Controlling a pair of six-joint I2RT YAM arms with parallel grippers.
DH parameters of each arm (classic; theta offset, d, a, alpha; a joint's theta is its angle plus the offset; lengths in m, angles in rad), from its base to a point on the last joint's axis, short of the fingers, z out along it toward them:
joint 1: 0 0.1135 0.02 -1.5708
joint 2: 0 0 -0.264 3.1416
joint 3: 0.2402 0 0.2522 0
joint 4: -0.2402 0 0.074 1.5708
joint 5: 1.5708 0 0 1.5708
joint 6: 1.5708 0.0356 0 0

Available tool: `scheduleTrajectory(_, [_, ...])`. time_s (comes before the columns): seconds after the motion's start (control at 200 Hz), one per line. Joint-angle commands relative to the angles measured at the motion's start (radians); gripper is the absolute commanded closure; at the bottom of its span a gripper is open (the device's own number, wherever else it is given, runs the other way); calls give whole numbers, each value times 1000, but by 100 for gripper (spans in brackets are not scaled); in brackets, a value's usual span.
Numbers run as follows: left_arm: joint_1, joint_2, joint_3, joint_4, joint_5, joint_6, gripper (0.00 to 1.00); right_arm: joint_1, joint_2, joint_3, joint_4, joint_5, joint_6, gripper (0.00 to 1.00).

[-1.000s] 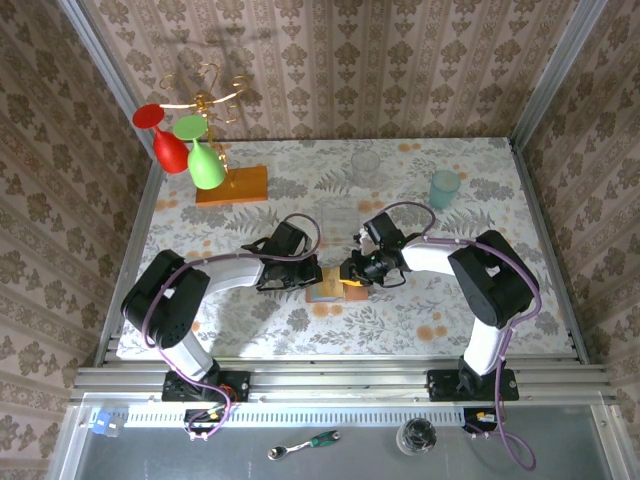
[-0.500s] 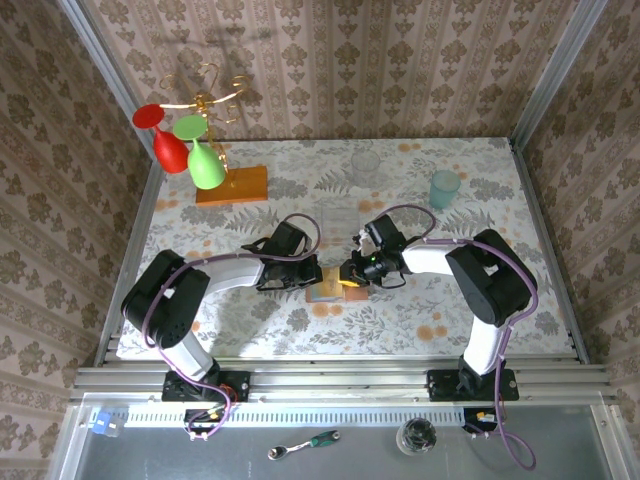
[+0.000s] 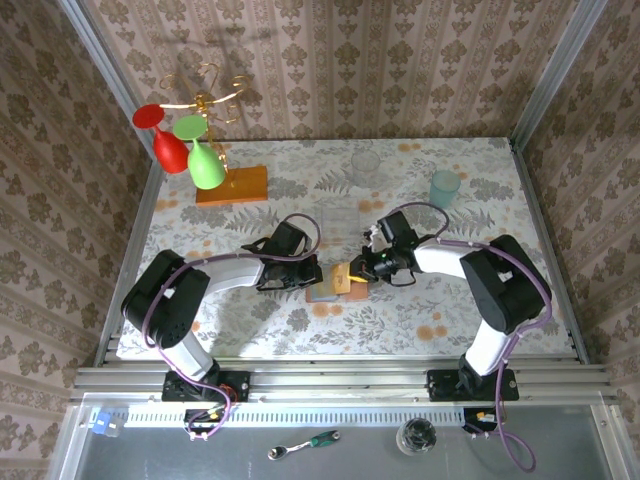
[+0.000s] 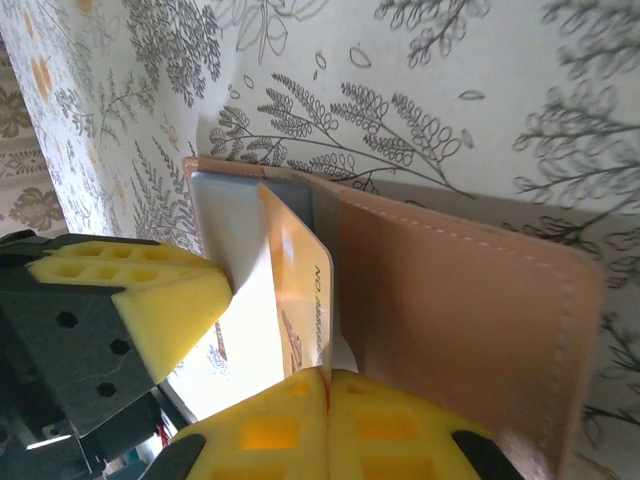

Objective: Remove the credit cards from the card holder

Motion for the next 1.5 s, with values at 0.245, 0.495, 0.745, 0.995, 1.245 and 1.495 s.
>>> scheduleTrajectory(0.245, [-5,7,13,-23,-2,26,100,-25,-112,30,-232,95,-107,94])
scheduleTrajectory(0.495, [-4,-4,48,-40,-2,36,100,-25,-179,121,-378,165,-214,97])
scheduleTrajectory(0.745, [-3,-35,51,-46,-2,35,91,-15,-147,271,-546,272,-443,100])
scheduleTrajectory(0.995, [3,-94,23,-33,-26,29,86,36,-91,437,-644,449,-804,100])
scheduleTrajectory(1.245, [39,-190,-46,-34,-57,32,83,57,83,717,-805,516,-1162,100])
scheduleTrajectory(1.495, [99,-287,-128,-46,-62,27,81,88,232,953,-910,590,-1402,100])
